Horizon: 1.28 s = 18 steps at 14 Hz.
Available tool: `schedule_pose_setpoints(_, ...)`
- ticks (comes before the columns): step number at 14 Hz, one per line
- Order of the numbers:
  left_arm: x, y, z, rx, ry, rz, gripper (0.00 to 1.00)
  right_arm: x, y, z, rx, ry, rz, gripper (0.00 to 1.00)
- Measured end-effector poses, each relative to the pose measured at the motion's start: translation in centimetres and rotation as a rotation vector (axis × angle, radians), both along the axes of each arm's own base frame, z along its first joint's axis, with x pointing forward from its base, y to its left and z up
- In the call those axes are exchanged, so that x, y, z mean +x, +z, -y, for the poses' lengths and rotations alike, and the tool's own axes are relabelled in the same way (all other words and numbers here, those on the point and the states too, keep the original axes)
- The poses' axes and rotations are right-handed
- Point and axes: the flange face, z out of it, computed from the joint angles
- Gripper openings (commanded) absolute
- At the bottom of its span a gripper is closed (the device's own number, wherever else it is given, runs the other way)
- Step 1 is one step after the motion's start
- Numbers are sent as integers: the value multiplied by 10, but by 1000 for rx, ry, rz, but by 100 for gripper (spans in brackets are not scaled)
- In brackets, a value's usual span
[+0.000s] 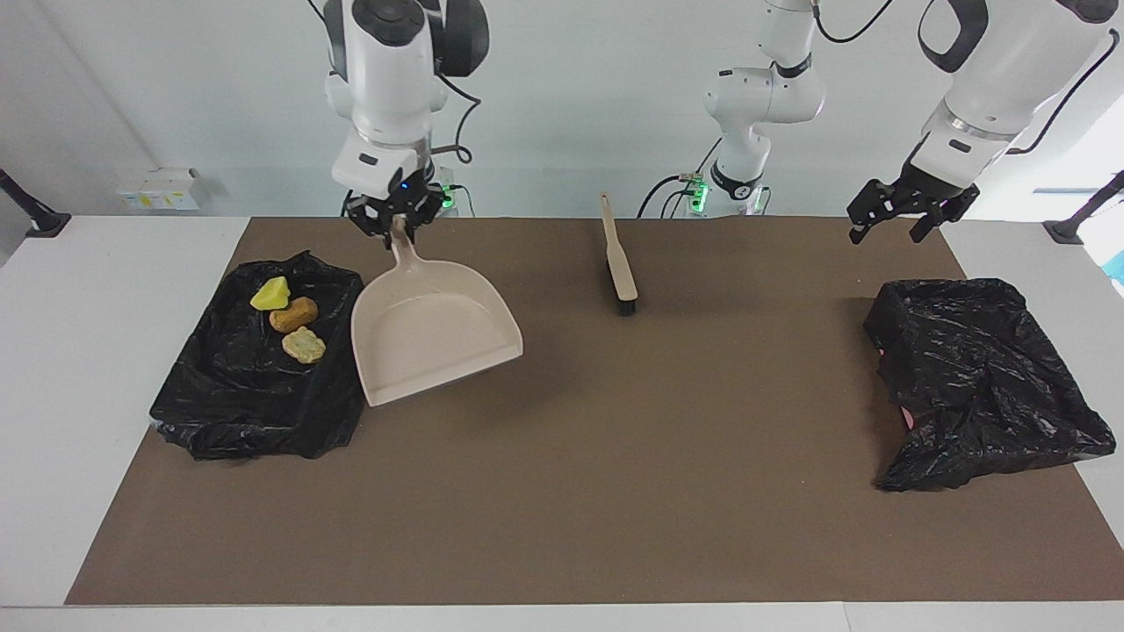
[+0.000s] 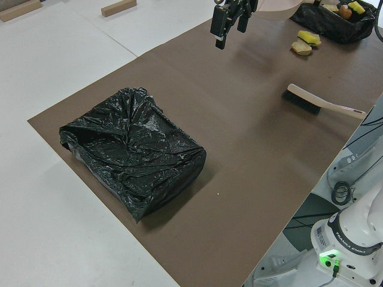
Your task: Sweep and dump trash in bin
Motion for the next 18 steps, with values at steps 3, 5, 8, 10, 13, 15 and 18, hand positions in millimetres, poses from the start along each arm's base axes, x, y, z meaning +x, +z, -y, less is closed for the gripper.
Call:
schedule_pose_setpoints(3, 2, 3, 1, 2, 0, -4, 100, 22, -53, -64, 91, -102, 52, 0)
schedule_pose_setpoints(5, 1, 7, 9, 4, -14, 0, 100, 20, -85, -97, 123, -126, 64, 0)
schedule_pose_setpoints(8, 1, 7, 22, 6, -39, -1, 100, 7, -123, -134, 135, -115, 52, 0)
schedule_pose_setpoints(10, 1, 7, 23, 6, -45, 0, 100, 7, -125, -137, 142, -130, 56, 0)
schedule_pose_setpoints(13, 1, 7, 23, 5, -54, 3, 100, 4, -130, -142, 141, -126, 50, 11)
schedule_pose_setpoints(15, 1, 7, 23, 5, -57, 3, 100, -2, -143, -152, 135, -117, 36, 43)
schedule_pose_setpoints(18, 1, 6, 24, 5, -60, 2, 100, -3, -149, -154, 131, -123, 32, 100)
